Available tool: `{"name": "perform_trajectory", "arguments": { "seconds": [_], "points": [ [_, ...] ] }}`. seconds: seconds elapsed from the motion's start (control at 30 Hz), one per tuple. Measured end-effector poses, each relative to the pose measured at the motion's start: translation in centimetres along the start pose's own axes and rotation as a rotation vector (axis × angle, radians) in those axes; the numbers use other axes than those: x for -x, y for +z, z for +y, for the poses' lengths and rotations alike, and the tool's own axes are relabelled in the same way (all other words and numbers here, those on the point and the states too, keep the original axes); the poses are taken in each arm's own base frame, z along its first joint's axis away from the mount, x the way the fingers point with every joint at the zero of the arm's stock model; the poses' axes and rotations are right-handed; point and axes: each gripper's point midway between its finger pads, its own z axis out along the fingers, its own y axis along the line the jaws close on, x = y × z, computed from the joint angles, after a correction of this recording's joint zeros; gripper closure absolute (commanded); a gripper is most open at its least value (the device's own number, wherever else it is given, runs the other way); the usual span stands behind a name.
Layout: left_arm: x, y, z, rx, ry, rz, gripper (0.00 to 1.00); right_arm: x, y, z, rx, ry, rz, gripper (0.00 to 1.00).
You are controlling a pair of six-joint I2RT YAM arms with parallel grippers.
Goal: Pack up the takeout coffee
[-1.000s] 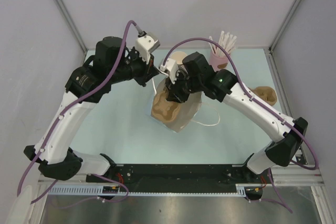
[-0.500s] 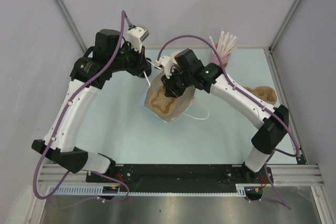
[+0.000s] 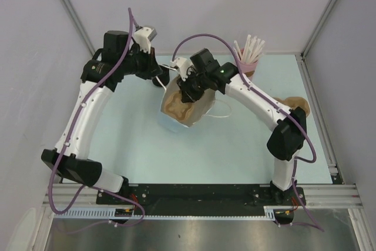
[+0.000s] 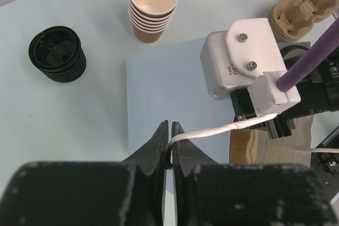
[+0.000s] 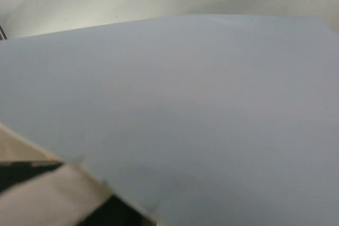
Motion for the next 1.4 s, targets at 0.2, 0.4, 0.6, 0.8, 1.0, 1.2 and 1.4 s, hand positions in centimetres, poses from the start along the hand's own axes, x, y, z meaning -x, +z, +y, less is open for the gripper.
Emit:
{"name": "perform_trajectory", "arguments": {
  "seconds": [0.2,0.4,0.6,0.8,1.0,1.2,1.4],
  "points": [
    [-0.2,0.4,1.4,0.005,-0.045,-0.006,0.90,0.3,1.1,-0.6,0.006,0.004,0.004,0.78],
    [-0.8,1.0,2.7,0.019,-0.073,0.000,0.90,0.7,2.0,-1.4,0.008,0.010,0.003,0.77],
    [-1.8,2.0,4.2,0.035,-0.100,0.021,0.96,0.4,3.3,-2.0,0.004,0.023,0.022,0.77],
    [-2.4,2.2,5.1,0.052,-0.113,0.029,0.98,0.5,4.0,-3.0,-0.030,0.050,0.029,0.76],
    [-3.3,2.3,4.9,0.023,-0.107,0.042,0.98,0.9,4.2,-4.1,-0.092,0.066,0.031,0.76],
    [-3.5,1.8,4.0,-0.028,-0.083,0.036,0.97,1.4,4.4,-4.3,-0.136,0.062,0.029,0.76],
    [-3.7,1.4,2.5,-0.118,-0.053,0.029,0.97,1.4,5.0,-4.6,-0.181,0.062,0.039,0.76]
  ]
}}
